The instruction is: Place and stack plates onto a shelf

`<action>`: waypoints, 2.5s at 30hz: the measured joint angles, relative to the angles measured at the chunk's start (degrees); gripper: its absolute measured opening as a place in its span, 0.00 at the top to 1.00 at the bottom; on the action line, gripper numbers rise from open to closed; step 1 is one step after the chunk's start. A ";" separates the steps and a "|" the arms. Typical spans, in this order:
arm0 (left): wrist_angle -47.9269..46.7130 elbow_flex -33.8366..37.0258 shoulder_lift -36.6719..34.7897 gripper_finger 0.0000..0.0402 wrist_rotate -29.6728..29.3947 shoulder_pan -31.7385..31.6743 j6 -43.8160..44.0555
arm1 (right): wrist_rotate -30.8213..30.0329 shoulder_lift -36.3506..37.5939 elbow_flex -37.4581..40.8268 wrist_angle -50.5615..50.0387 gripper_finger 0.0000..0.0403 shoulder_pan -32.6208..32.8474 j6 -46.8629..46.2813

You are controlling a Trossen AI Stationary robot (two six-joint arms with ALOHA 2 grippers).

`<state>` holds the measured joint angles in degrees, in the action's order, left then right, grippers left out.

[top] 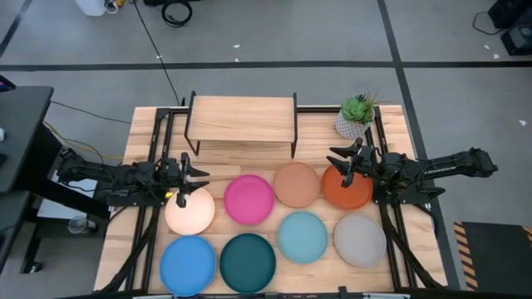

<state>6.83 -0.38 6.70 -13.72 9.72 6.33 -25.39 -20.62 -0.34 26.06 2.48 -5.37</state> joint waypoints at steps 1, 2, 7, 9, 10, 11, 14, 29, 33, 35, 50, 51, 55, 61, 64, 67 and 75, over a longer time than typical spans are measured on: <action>0.00 0.00 0.00 0.65 0.00 -0.02 0.00 | 0.00 0.02 0.00 0.00 0.56 0.00 0.00; -0.01 0.00 -0.01 0.65 0.00 -0.01 0.00 | 0.00 0.00 0.00 0.00 0.56 0.00 0.00; 0.00 0.00 0.00 0.65 0.00 -0.01 -0.01 | 0.00 0.02 0.00 0.00 0.56 0.02 0.00; 0.02 0.00 0.00 0.65 0.00 0.00 -0.01 | 0.00 0.02 0.00 0.00 0.56 0.00 0.00; 0.39 0.00 0.00 0.65 0.00 -0.02 -0.34 | 0.00 0.01 -0.01 0.00 0.56 0.01 0.00; 1.45 0.00 0.00 0.65 0.00 -0.02 -0.99 | 0.00 0.01 0.00 0.00 0.56 0.01 0.00; 6.78 0.00 -0.01 0.65 -0.02 -0.01 -0.79 | 0.00 0.01 0.00 0.01 0.56 0.01 0.00; 14.00 0.01 0.00 0.65 0.00 -0.01 0.84 | 1.22 -0.06 0.00 4.76 0.56 -0.07 -2.38; 15.92 0.00 0.07 0.65 1.44 -0.01 3.37 | 5.42 -0.89 -2.55 1.21 0.57 -0.48 -7.29; 15.72 -0.14 0.12 0.65 2.17 -0.01 3.70 | 6.53 -2.34 -7.99 -9.06 0.58 -0.81 -8.40; -6.48 -10.41 0.44 0.65 -2.72 -0.02 6.64 | 10.01 -31.93 -35.48 -59.56 0.61 -2.97 -10.05; -6.88 -10.78 0.44 0.65 -3.90 -0.02 6.45 | 10.48 -34.26 -36.67 -61.48 0.61 -3.33 -9.68; -7.13 -12.02 0.42 0.65 -5.32 -0.02 4.90 | 10.53 -42.47 -40.82 -67.27 0.61 -5.00 -5.25; -8.02 -12.96 0.42 0.65 -5.35 -0.02 3.50 | 13.58 -53.19 -45.40 -76.86 0.61 -10.57 3.43; -8.15 -13.00 0.42 0.65 -5.52 -0.02 2.27 | 13.75 -56.23 -47.73 -81.42 0.61 -13.21 5.38; -9.05 -13.03 0.42 0.65 -5.60 -0.02 2.08 | 14.61 -57.06 -48.43 -86.44 0.61 -15.97 3.32; -10.69 -13.03 0.42 0.65 -5.60 -0.02 0.45 | 16.45 -54.64 -45.82 -89.75 0.61 -24.33 -2.20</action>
<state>-3.86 -13.41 7.11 -19.31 9.69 6.78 -8.94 -75.26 -46.16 -63.69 -21.85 -7.56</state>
